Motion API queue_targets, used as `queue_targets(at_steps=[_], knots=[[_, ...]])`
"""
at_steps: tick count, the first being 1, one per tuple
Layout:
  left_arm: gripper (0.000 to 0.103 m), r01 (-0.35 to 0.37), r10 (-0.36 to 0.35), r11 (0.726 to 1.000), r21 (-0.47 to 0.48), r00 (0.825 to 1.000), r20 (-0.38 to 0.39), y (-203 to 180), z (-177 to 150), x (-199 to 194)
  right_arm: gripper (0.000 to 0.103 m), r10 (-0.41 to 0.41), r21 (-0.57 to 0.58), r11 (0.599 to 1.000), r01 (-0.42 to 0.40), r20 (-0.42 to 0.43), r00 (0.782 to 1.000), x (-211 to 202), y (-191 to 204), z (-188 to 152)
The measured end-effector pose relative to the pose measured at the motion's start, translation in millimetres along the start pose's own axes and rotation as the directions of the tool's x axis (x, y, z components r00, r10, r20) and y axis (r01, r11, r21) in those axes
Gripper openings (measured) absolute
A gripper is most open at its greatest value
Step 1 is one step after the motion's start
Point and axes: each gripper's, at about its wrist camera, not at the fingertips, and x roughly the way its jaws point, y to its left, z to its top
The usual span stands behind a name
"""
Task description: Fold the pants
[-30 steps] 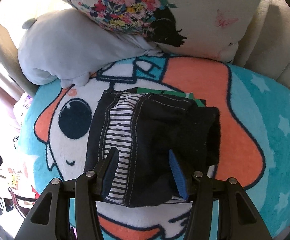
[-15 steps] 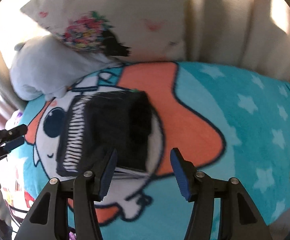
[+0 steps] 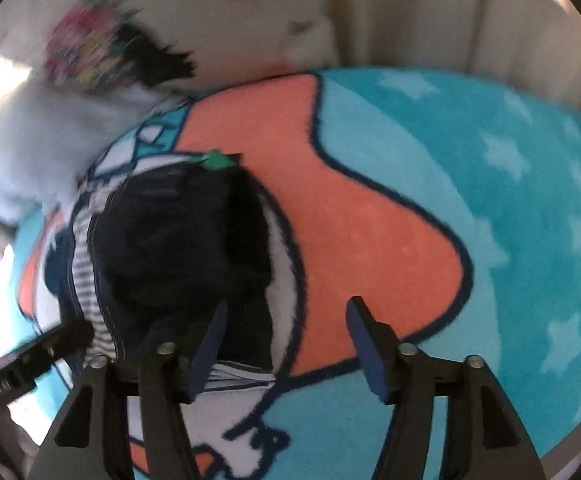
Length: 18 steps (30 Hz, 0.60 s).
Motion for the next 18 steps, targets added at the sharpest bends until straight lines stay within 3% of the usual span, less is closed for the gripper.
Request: queue_targets(at_steps=[2,4,8,11,14,15,18], knots=[[0.060,-0.003,0.003,1.000,0.003,1.000,0.016,1,2,-7,0.067,-0.024,0.041,0.999,0.023,0.012,1.000,-11,-9,0],[0.060,-0.007,0.007,1.000,-0.001,1.000,0.029,5,5,-13,0.067,-0.049,0.054,0.998,0.044,0.109,0.993,-37,-10,1],[0.060,-0.008,0.009,1.000,-0.013,0.999,0.042,12,8,-20,0.067,-0.028,-0.023,0.999,0.035,0.233,0.972,-68,13,9],[0.060,-0.017,0.017,1.000,0.001,0.998,0.053,14,6,-26,0.066,-0.008,-0.067,0.997,0.022,0.200,0.980,-51,32,17],[0.060,-0.028,0.026,0.999,0.019,0.997,0.066,16,2,-33,0.066,-0.057,-0.092,0.994,0.064,0.078,0.995,-3,38,18],[0.060,-0.032,0.030,0.999,0.029,0.997,0.071,16,0,-37,0.066,-0.059,-0.085,0.994,0.063,0.042,0.997,7,37,17],[0.060,-0.050,0.044,0.997,0.059,0.994,0.098,17,-3,-45,0.067,-0.009,0.032,0.999,0.007,0.054,0.998,-5,24,19]])
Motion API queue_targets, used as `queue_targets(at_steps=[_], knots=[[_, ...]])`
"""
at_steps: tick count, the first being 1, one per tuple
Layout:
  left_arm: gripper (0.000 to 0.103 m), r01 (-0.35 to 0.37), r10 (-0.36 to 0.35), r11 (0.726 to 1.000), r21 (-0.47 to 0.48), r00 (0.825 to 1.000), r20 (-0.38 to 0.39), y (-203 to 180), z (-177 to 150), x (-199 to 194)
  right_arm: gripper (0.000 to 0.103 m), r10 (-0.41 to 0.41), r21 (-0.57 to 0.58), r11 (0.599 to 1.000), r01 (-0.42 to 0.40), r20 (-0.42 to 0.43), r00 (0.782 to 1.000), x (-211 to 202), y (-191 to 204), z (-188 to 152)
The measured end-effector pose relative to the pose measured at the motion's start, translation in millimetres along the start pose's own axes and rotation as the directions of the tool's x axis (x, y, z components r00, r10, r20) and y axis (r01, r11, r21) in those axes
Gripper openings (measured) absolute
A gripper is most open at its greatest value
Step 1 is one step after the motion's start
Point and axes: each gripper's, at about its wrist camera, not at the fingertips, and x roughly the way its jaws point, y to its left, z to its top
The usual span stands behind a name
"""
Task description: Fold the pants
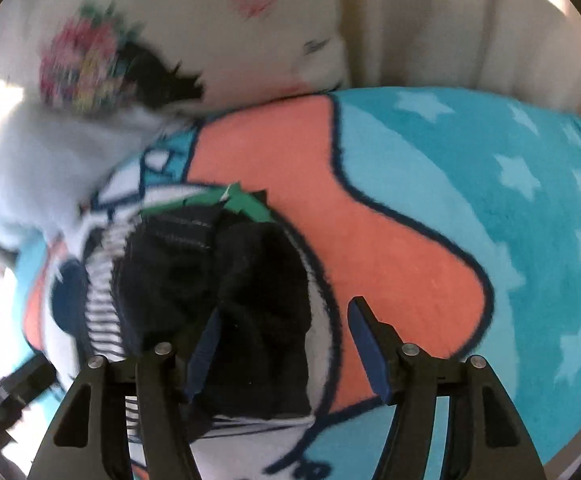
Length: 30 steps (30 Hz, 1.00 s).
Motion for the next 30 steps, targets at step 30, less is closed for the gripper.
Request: queue_targets(at_steps=[30], knots=[[0.061,0.057,-0.065,0.978,0.203,0.997,0.032,-9,-4,-17,0.068,-0.169,0.049,0.985,0.166,0.050,0.984,-53,16,-69]])
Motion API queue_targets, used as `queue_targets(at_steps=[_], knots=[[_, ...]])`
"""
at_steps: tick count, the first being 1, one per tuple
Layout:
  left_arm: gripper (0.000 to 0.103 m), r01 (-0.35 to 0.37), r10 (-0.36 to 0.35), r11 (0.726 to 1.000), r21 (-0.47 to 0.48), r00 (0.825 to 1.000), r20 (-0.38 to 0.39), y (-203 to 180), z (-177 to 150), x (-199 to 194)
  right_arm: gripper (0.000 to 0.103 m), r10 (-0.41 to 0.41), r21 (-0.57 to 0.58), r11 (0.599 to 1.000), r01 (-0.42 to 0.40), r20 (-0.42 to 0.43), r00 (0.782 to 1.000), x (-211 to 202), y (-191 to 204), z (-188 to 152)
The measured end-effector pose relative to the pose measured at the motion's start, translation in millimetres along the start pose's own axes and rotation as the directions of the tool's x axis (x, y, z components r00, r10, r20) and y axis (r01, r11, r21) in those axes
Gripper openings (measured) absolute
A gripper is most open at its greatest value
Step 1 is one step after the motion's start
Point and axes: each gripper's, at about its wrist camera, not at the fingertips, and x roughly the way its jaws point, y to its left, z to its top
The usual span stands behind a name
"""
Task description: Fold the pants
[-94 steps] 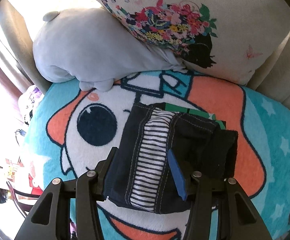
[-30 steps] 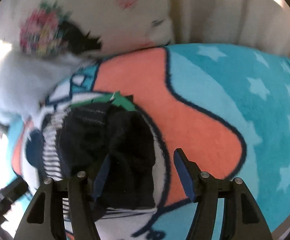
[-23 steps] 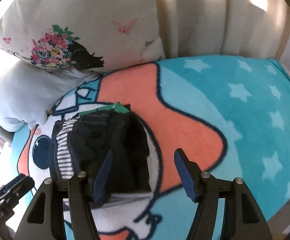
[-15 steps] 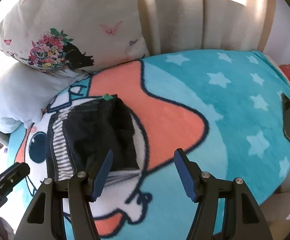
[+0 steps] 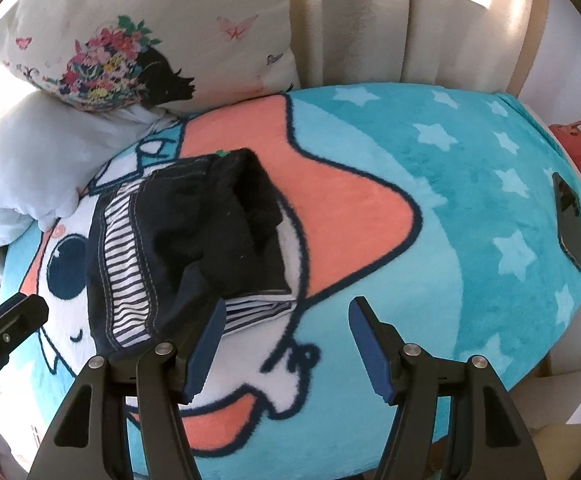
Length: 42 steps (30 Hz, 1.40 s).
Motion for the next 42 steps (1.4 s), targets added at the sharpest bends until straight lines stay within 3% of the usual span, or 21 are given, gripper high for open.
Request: queue_targets(at_steps=[13,18,20,21,22,23,24,25,26,29,31,33,34,35,36,37,40,42], knots=[[0.061,-0.036,0.033,0.998,-0.048,0.998,-0.046,26,-7,9,0.068,0.013,0.000,1.000,-0.013,-0.029,0.999,16,15,-12],[0.061,-0.074,0.077,0.996,-0.059,0.996,0.049,25,-1,-9,0.068,0.019,-0.013,1.000,-0.019,-0.006,1.000,13,18,-9],[0.061,-0.141,0.146,0.989,-0.049,0.980,0.132,20,3,-24,0.068,0.021,-0.026,0.999,-0.021,0.004,1.000,11,19,-6],[0.061,-0.174,0.180,0.984,-0.043,0.967,0.182,16,5,-33,0.068,0.021,-0.033,0.999,-0.020,0.009,1.000,10,18,-5],[0.062,-0.217,0.220,0.975,-0.042,0.942,0.252,10,7,-47,0.068,0.020,-0.041,0.999,-0.020,0.016,1.000,9,18,-4],[0.066,-0.238,0.240,0.970,-0.043,0.927,0.289,7,9,-55,0.068,0.023,-0.046,0.999,-0.022,0.024,0.999,8,16,-1],[0.072,-0.270,0.270,0.962,-0.050,0.899,0.346,1,12,-68,0.068,0.027,-0.048,0.999,-0.026,0.029,0.999,7,14,1],[0.084,-0.300,0.300,0.952,-0.063,0.865,0.402,-5,13,-83,0.068,0.031,-0.048,0.998,-0.029,0.038,0.999,5,10,4],[0.093,-0.318,0.317,0.945,-0.073,0.844,0.433,-8,15,-91,0.068,0.034,-0.049,0.998,-0.032,0.044,0.998,3,8,6],[0.103,-0.391,0.387,0.913,-0.117,0.736,0.555,-25,20,-130,0.068,0.044,-0.057,0.998,-0.040,0.074,0.996,-6,-1,15],[0.103,-0.442,0.438,0.883,-0.156,0.658,0.612,-37,20,-153,0.068,0.053,-0.074,0.996,-0.046,0.099,0.994,-14,-5,21],[0.103,-0.468,0.472,0.864,-0.186,0.624,0.623,-45,23,-162,0.068,0.061,-0.095,0.994,-0.050,0.120,0.991,-20,-7,25],[0.103,-0.461,0.464,0.869,-0.178,0.638,0.614,-48,27,-163,0.068,0.070,-0.114,0.992,-0.055,0.130,0.989,-24,-7,27],[0.103,-0.430,0.433,0.889,-0.154,0.685,0.586,-48,33,-160,0.068,0.077,-0.128,0.990,-0.060,0.134,0.988,-26,-7,28],[0.103,-0.374,0.384,0.918,-0.133,0.752,0.535,-46,40,-153,0.068,0.088,-0.148,0.987,-0.067,0.137,0.987,-28,-7,29],[0.103,-0.328,0.351,0.935,-0.133,0.808,0.473,-42,43,-143,0.068,0.093,-0.158,0.985,-0.070,0.140,0.986,-29,-6,28],[0.103,-0.297,0.330,0.943,-0.153,0.895,0.300,-35,40,-107,0.069,0.115,-0.199,0.976,-0.088,0.127,0.985,-27,-5,27],[0.103,-0.321,0.348,0.935,-0.150,0.914,0.210,-34,31,-86,0.069,0.123,-0.211,0.973,-0.097,0.111,0.986,-23,-6,26]])
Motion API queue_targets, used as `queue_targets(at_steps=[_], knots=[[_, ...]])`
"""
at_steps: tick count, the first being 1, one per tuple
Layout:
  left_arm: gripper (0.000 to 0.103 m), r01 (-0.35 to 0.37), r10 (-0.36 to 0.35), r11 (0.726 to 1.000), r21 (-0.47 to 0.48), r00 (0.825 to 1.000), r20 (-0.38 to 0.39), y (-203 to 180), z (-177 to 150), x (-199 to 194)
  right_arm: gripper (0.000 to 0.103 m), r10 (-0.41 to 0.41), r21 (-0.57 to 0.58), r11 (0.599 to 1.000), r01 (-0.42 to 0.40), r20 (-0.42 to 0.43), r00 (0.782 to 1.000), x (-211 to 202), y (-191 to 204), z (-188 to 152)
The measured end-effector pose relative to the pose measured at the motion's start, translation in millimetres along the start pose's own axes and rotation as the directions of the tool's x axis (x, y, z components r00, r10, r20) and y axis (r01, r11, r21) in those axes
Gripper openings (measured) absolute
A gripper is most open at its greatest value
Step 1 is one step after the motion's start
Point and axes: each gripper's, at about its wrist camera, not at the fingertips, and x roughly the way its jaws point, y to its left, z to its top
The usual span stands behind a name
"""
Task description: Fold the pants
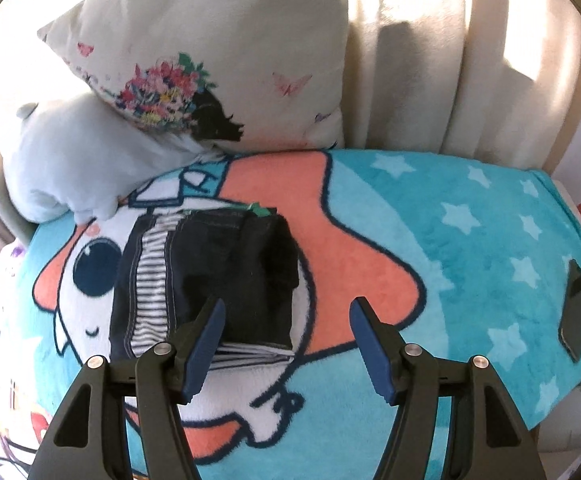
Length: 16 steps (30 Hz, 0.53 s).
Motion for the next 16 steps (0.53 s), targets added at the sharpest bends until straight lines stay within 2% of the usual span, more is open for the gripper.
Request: queue_targets(at_steps=[4,6,12,16], knots=[[0.103,-0.028,0.030,0.999,0.015,0.993,-0.111,-12,-26,22,0.069,0.025,-0.008,1.000,-0.025,-0.039,0.999,11,-6,-5],[0.103,-0.035,0.038,0.999,0.022,0.990,-0.134,-17,-36,23,0.069,0.036,-0.013,0.999,-0.037,-0.055,0.998,16,-5,-7],[0.103,-0.074,0.080,0.996,0.055,0.989,-0.125,-31,-46,16,0.069,0.085,-0.080,0.993,-0.092,-0.084,0.993,25,9,-11],[0.103,-0.070,0.076,0.996,0.052,0.988,-0.132,-34,-45,20,0.069,0.102,-0.119,0.987,-0.111,-0.080,0.992,25,15,-8]])
